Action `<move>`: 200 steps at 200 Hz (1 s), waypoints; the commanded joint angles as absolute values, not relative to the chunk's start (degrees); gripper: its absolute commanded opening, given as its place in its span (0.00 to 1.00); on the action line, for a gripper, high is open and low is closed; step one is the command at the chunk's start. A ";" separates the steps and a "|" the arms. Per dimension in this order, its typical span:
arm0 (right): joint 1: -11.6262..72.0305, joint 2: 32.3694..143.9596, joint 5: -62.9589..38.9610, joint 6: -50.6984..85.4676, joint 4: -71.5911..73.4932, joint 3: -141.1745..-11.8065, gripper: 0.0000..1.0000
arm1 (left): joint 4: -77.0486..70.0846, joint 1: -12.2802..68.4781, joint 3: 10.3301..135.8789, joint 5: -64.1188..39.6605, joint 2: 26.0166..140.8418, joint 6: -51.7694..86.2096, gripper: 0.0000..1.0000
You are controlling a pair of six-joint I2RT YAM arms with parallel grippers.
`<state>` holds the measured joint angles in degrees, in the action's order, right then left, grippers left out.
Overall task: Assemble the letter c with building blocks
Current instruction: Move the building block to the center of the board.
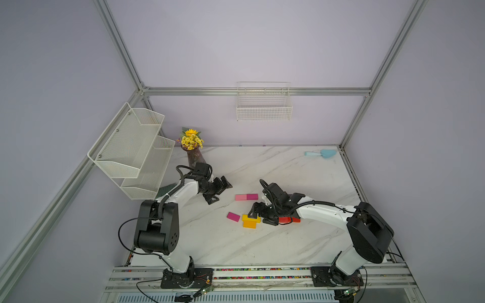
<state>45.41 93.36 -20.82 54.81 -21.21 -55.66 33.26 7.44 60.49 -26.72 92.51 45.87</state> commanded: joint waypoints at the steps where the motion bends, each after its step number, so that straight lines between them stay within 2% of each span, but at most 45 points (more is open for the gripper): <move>1: 46.72 94.00 -21.61 55.87 -20.75 -54.63 0.84 | 35.55 6.88 59.63 -25.10 87.51 45.93 1.00; 66: 51.21 99.78 -20.84 61.71 -11.78 -55.08 0.72 | 39.46 5.81 55.10 -22.50 76.70 47.08 1.00; 128: 52.34 106.88 -18.67 62.19 -11.29 -61.70 0.62 | 41.96 5.19 53.31 -21.53 70.73 47.46 1.00; 200: 54.03 117.64 -19.02 62.57 -12.48 -74.07 0.62 | 43.12 4.88 52.58 -20.73 67.94 47.99 1.00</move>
<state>53.19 113.43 -20.21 61.32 -11.60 -70.74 42.59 5.45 52.53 -21.37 70.00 47.44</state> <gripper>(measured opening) 0.616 0.997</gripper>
